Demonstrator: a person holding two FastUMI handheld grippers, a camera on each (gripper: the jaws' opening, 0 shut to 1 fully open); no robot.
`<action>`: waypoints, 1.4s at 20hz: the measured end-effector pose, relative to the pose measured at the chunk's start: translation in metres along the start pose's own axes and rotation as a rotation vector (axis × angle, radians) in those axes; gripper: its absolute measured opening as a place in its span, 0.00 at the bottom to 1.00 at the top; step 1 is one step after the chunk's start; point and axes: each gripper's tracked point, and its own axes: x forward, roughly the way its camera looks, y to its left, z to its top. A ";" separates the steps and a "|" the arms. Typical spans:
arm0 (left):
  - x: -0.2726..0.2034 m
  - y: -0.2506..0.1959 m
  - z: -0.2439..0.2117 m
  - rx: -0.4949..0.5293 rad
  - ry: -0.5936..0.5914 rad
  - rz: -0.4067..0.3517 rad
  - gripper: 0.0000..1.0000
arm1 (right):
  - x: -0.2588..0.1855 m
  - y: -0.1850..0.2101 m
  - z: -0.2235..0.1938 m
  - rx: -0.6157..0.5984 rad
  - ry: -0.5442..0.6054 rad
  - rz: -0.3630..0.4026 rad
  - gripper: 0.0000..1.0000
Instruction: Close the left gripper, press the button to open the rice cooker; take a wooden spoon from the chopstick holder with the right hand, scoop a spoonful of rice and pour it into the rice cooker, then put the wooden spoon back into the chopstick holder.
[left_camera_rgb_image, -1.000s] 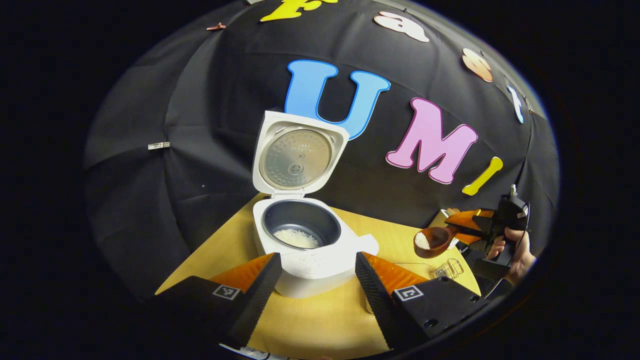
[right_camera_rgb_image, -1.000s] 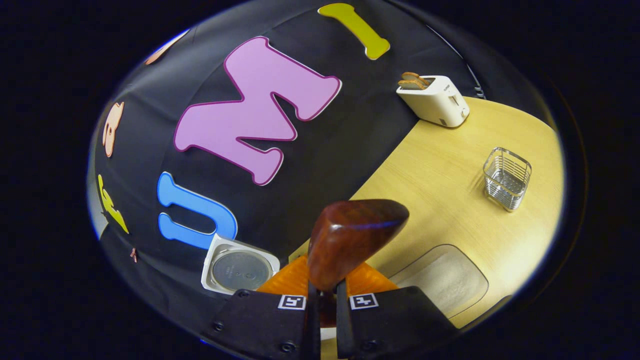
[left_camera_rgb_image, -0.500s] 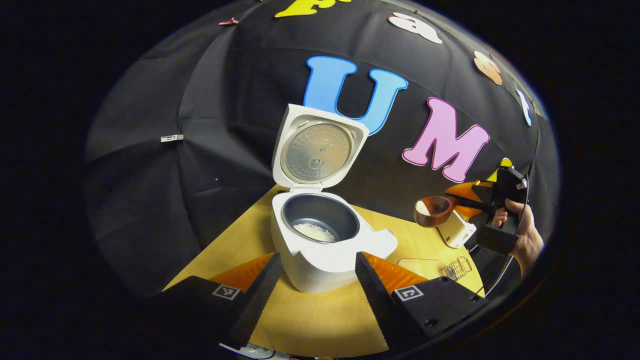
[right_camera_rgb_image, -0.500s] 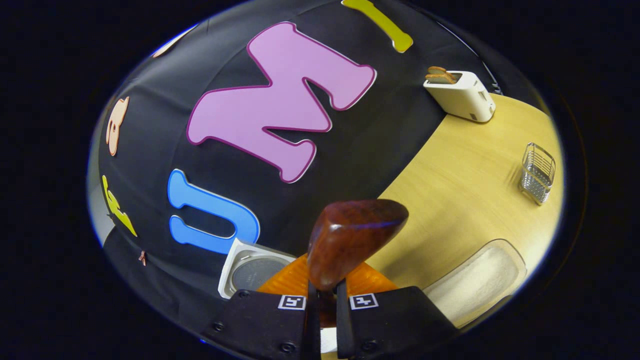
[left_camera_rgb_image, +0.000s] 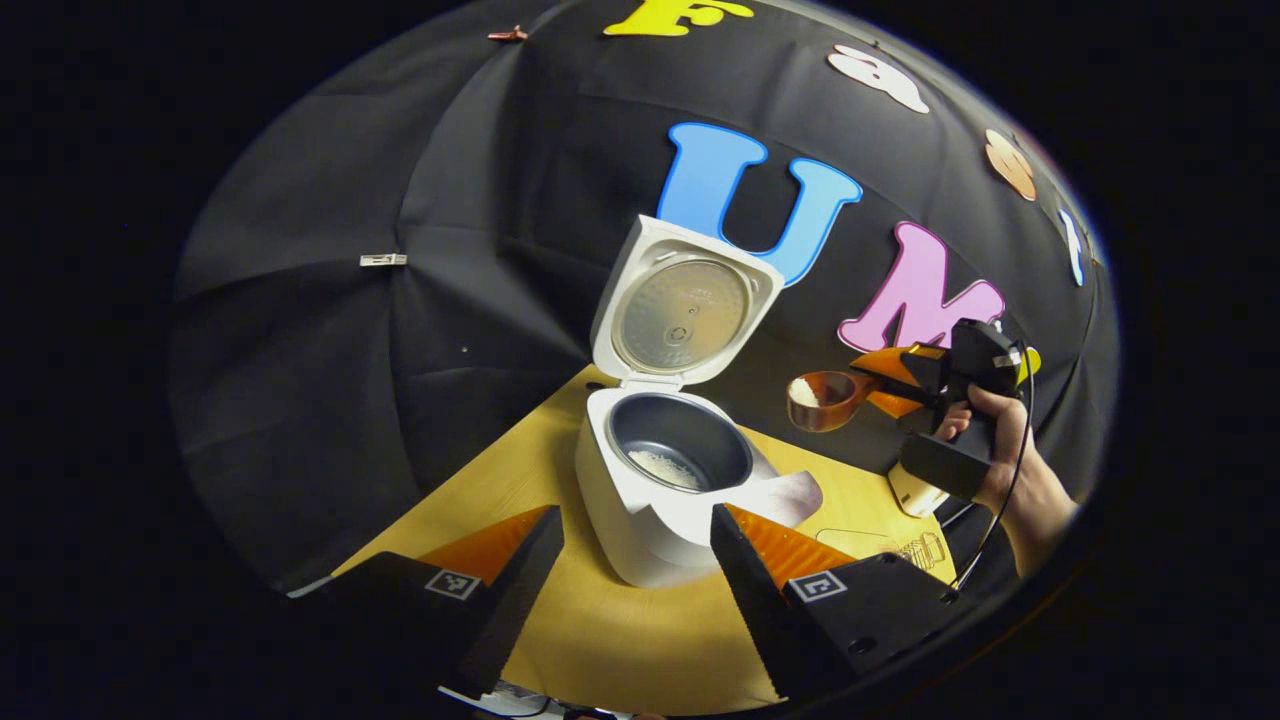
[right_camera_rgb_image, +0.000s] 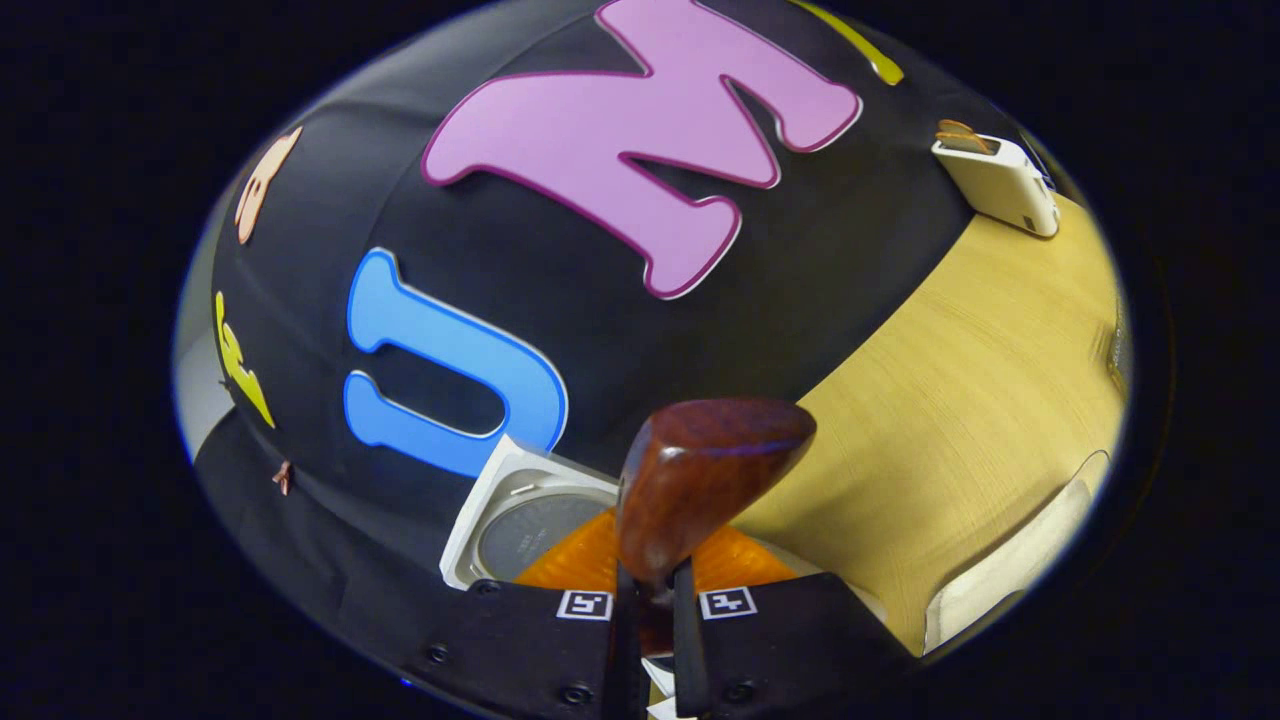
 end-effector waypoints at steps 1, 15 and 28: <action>0.000 0.005 0.000 -0.005 -0.001 0.008 0.96 | 0.009 0.000 -0.009 -0.032 0.007 -0.006 0.17; -0.001 0.056 -0.020 -0.068 0.006 0.092 0.96 | 0.052 0.027 -0.098 -0.719 0.036 0.063 0.17; -0.008 0.068 -0.010 -0.104 -0.041 0.096 0.96 | 0.046 0.062 -0.139 -1.182 -0.012 0.182 0.17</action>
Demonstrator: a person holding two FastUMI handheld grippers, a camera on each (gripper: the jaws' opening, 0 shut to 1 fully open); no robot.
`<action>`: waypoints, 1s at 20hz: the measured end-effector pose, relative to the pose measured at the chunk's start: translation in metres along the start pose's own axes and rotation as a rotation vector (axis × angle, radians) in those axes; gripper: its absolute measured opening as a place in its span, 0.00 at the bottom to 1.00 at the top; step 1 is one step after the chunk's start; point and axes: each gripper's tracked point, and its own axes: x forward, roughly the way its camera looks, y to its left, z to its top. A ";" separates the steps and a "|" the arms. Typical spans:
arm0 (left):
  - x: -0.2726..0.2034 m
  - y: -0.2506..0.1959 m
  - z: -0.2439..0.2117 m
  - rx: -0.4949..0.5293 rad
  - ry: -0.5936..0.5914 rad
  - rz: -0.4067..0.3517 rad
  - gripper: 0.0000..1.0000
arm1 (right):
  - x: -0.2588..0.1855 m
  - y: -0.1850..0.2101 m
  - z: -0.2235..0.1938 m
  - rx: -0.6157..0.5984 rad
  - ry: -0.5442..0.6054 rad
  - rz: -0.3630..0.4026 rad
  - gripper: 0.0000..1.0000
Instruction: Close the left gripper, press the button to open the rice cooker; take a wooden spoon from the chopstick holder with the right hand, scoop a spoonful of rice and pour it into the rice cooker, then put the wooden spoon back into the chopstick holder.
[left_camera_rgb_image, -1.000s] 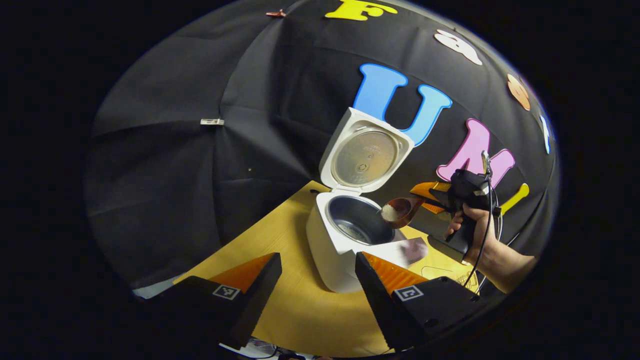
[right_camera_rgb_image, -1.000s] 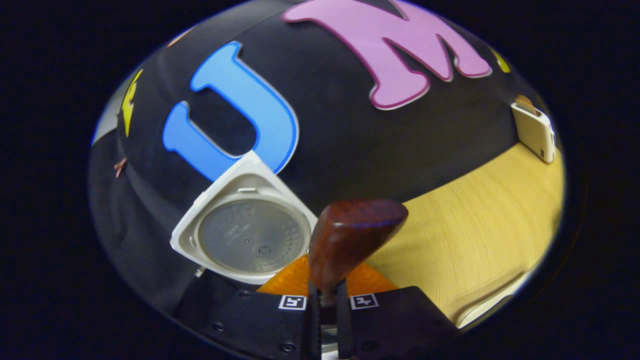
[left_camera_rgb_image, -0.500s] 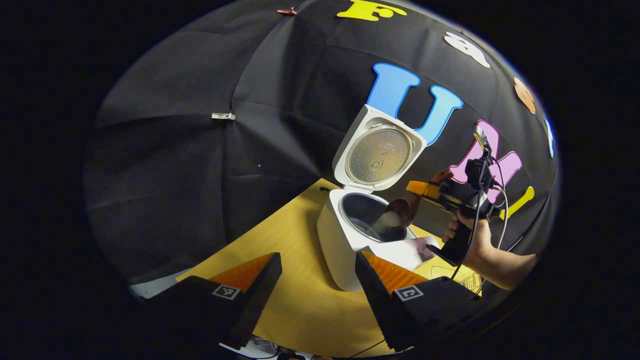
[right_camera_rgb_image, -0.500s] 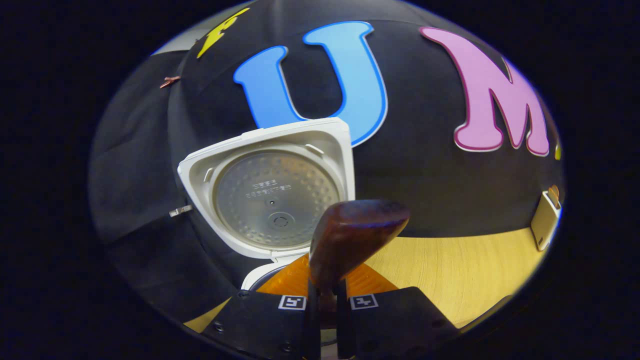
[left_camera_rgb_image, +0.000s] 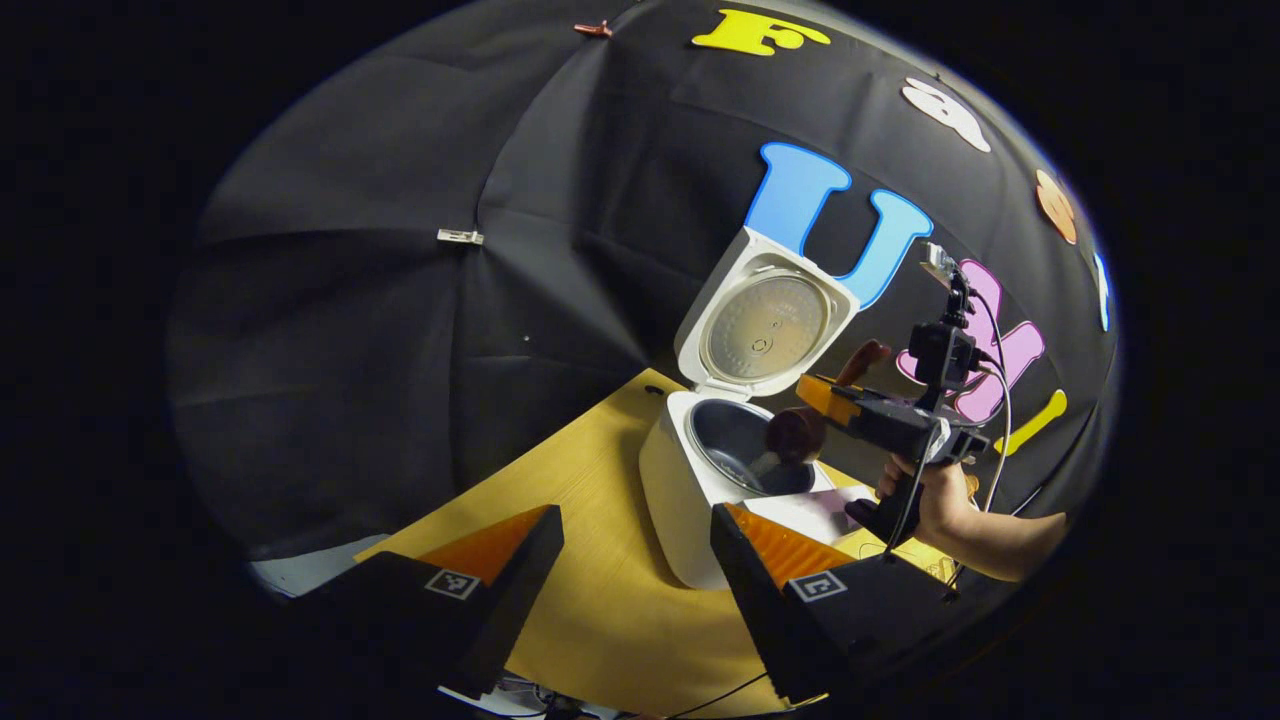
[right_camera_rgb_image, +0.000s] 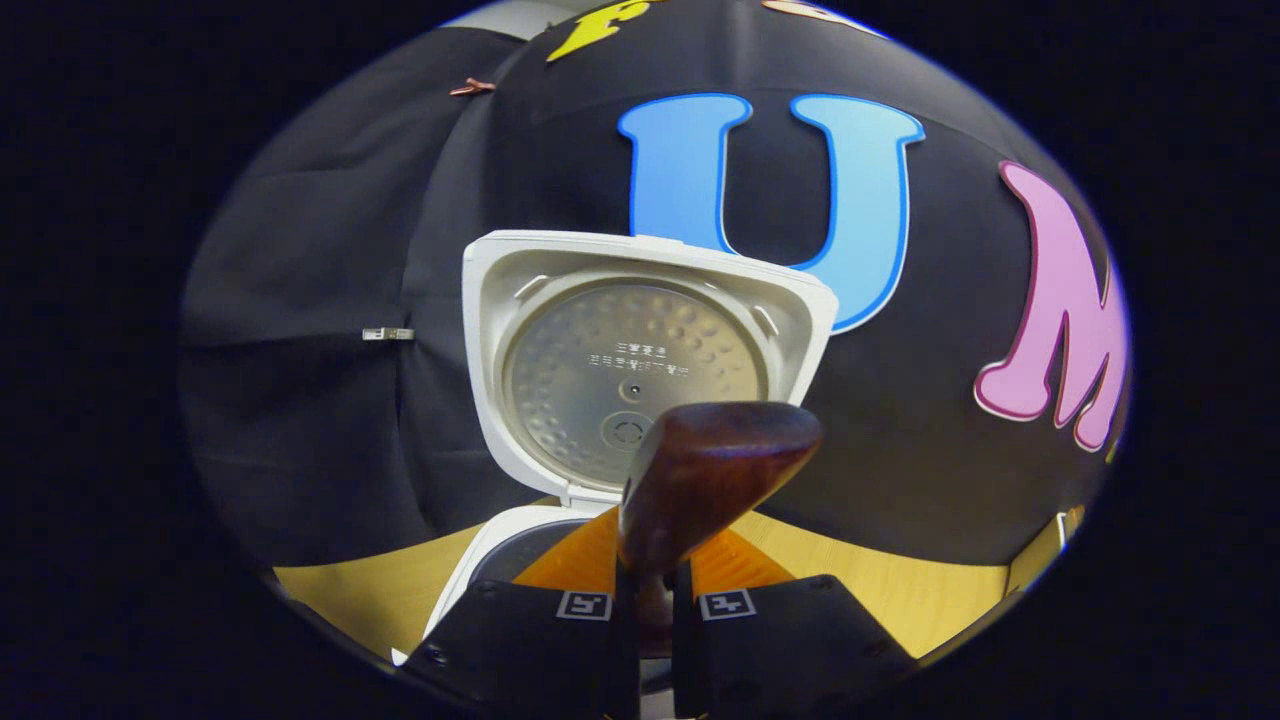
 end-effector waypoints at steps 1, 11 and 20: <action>-0.001 0.000 0.001 0.005 -0.005 -0.001 0.96 | -0.003 0.002 0.003 -0.031 -0.010 0.006 0.17; -0.012 -0.008 0.009 0.004 -0.031 -0.011 0.96 | -0.015 -0.009 0.023 0.193 0.021 0.018 0.17; -0.016 -0.056 0.023 0.069 -0.052 -0.049 0.96 | -0.063 -0.074 0.062 0.415 -0.030 -0.013 0.16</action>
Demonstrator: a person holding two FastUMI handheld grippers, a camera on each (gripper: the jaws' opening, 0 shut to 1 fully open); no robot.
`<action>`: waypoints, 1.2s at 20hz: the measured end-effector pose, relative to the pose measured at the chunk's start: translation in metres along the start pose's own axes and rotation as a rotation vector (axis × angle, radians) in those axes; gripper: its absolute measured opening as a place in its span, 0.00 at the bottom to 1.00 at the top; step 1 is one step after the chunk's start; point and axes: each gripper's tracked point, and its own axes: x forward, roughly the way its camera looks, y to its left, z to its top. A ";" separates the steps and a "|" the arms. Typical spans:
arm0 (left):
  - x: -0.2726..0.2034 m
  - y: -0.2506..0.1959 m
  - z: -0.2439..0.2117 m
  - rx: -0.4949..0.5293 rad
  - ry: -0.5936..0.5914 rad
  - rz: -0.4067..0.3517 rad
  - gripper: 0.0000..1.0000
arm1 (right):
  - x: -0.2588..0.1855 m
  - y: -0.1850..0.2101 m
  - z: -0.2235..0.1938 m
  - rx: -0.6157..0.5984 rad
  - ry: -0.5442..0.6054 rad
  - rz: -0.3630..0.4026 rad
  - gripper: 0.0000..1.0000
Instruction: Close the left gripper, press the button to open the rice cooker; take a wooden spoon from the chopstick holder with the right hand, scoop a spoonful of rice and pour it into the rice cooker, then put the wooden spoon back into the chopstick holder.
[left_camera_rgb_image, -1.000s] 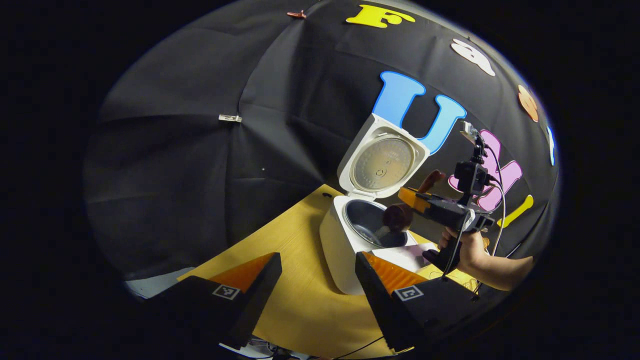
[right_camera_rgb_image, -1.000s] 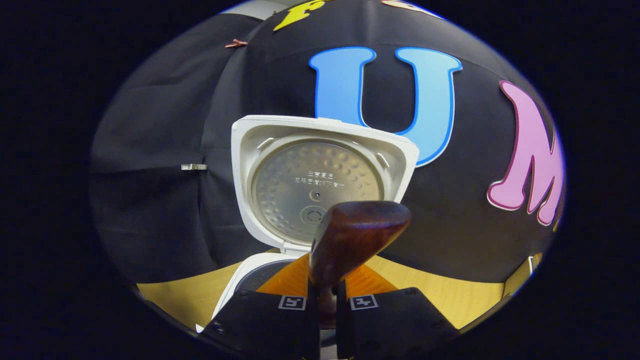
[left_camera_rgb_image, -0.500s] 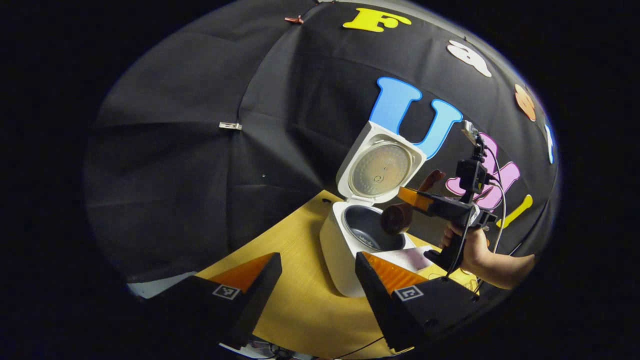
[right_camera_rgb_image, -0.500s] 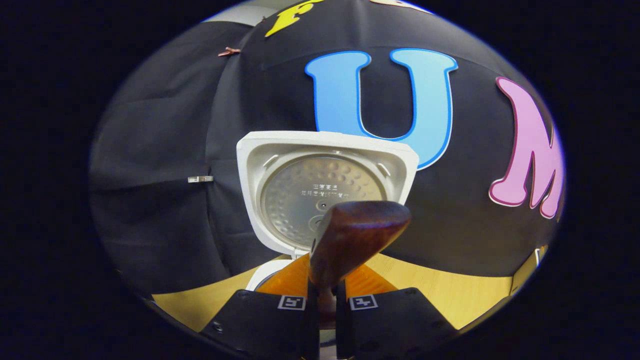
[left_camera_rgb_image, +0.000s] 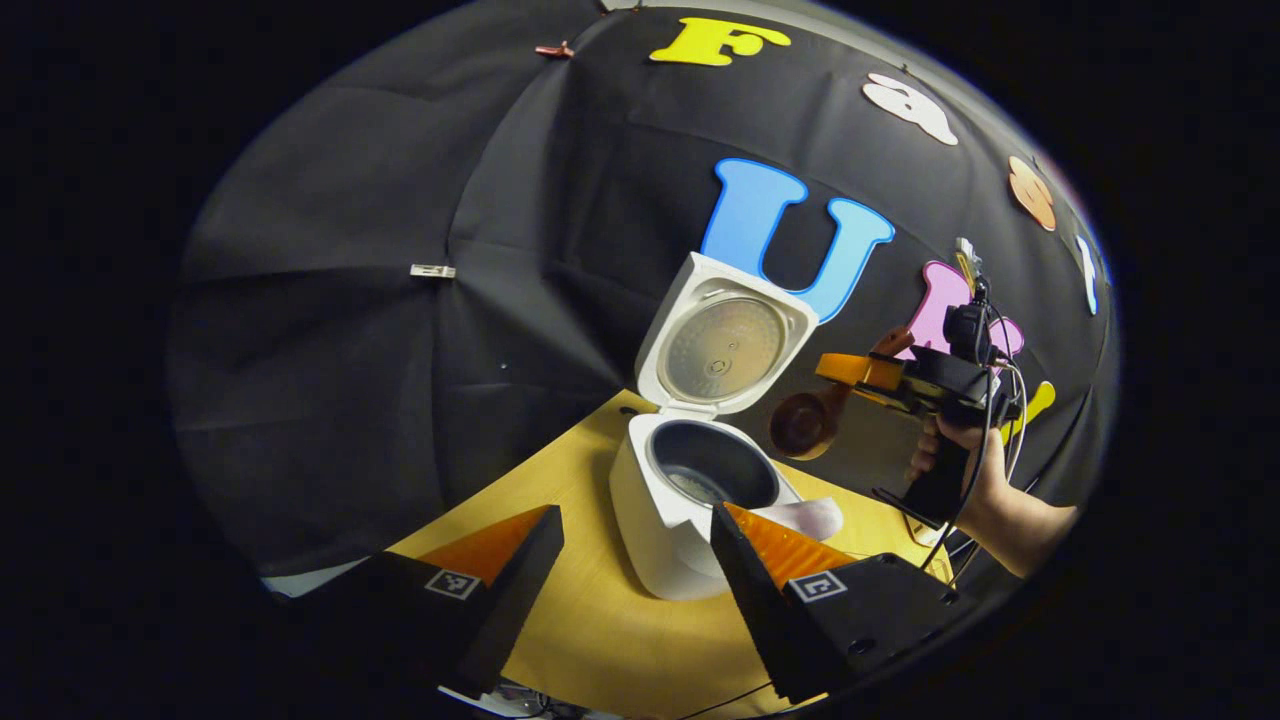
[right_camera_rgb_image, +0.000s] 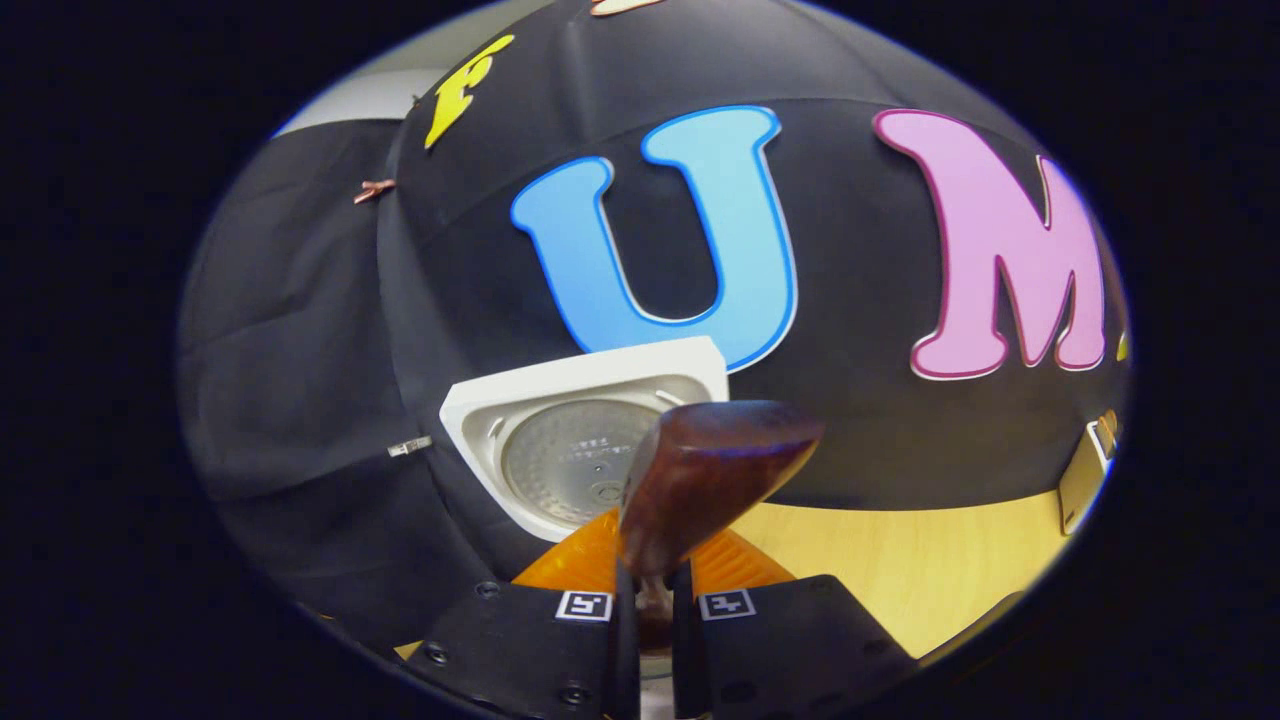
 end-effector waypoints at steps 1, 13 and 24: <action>0.001 -0.007 0.002 0.008 -0.001 -0.008 0.92 | -0.008 -0.010 0.005 0.006 -0.007 -0.010 0.17; 0.010 -0.118 -0.006 0.109 0.013 -0.136 0.96 | -0.135 -0.207 0.049 0.071 -0.099 -0.295 0.17; 0.032 -0.162 -0.003 0.151 0.032 -0.134 0.96 | -0.272 -0.401 -0.007 0.207 -0.064 -0.632 0.17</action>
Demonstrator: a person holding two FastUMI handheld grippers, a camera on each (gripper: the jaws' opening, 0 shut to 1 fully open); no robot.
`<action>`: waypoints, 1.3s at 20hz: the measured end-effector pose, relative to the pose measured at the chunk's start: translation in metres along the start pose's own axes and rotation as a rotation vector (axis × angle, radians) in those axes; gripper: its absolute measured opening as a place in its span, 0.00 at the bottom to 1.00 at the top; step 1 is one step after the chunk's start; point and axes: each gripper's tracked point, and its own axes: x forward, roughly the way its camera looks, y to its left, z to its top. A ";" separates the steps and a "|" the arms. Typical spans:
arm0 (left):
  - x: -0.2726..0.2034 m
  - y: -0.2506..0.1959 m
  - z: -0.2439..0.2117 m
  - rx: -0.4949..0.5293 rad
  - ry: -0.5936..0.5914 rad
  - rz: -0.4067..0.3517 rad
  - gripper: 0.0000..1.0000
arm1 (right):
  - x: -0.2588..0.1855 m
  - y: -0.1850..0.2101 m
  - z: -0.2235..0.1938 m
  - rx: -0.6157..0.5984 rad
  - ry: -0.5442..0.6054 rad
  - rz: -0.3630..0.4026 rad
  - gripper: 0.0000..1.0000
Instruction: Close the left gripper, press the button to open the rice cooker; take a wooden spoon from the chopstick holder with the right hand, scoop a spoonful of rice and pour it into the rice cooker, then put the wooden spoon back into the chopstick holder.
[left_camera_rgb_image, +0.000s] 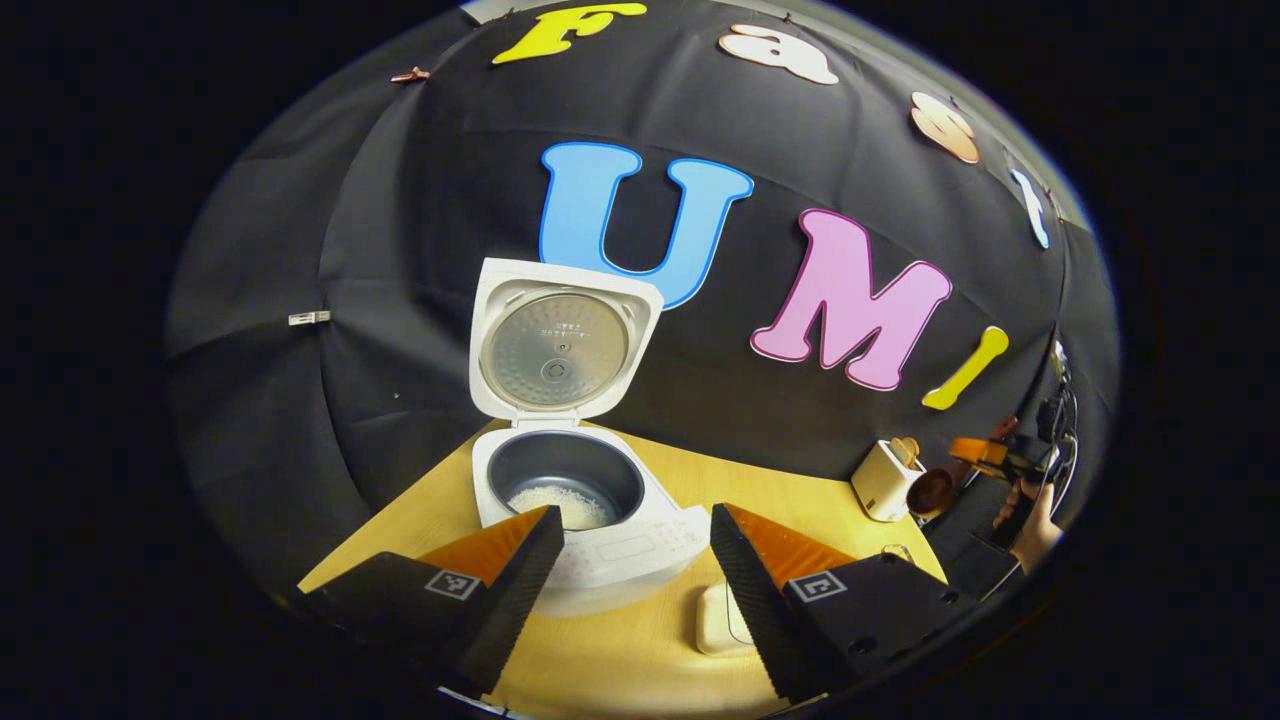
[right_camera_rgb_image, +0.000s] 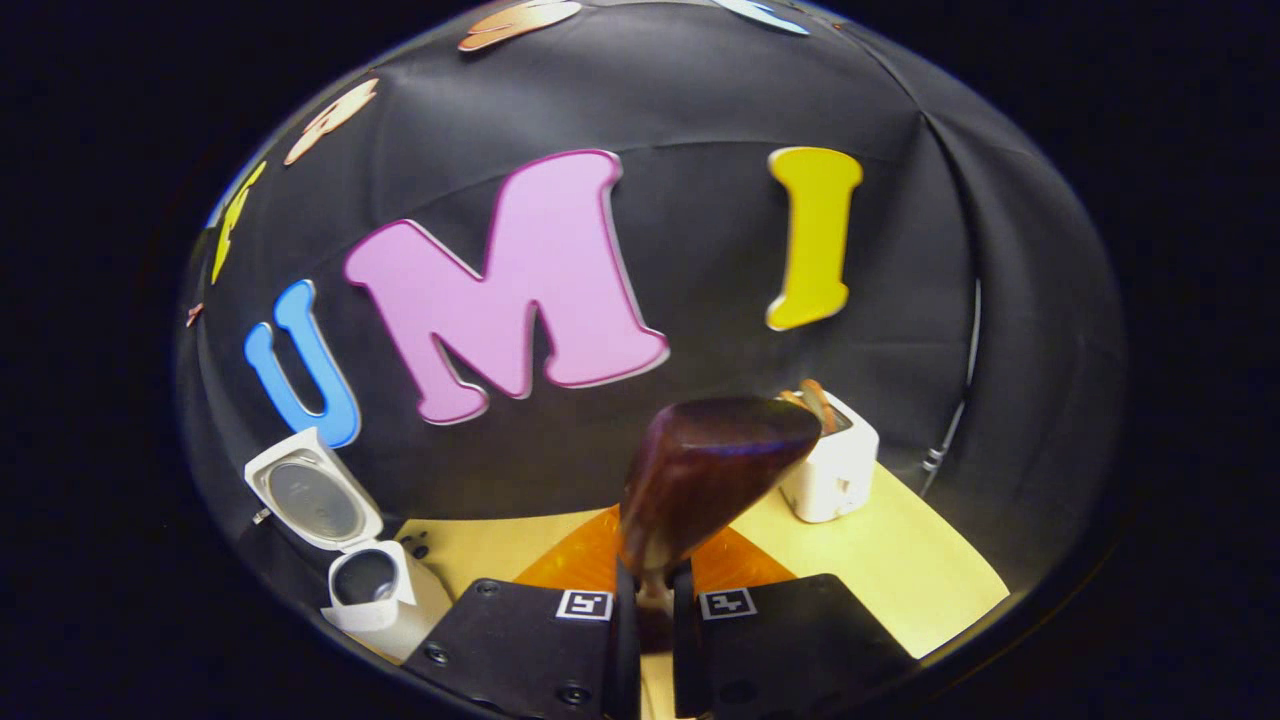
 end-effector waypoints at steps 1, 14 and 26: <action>0.003 -0.002 0.000 0.000 0.002 0.010 0.95 | 0.000 -0.017 -0.008 0.011 0.012 -0.021 0.17; 0.020 -0.029 0.012 0.017 0.011 0.075 0.96 | 0.036 -0.102 -0.110 0.122 0.184 -0.099 0.17; 0.025 -0.037 0.019 0.052 -0.010 0.096 0.96 | 0.049 -0.108 -0.155 0.028 0.217 -0.093 0.19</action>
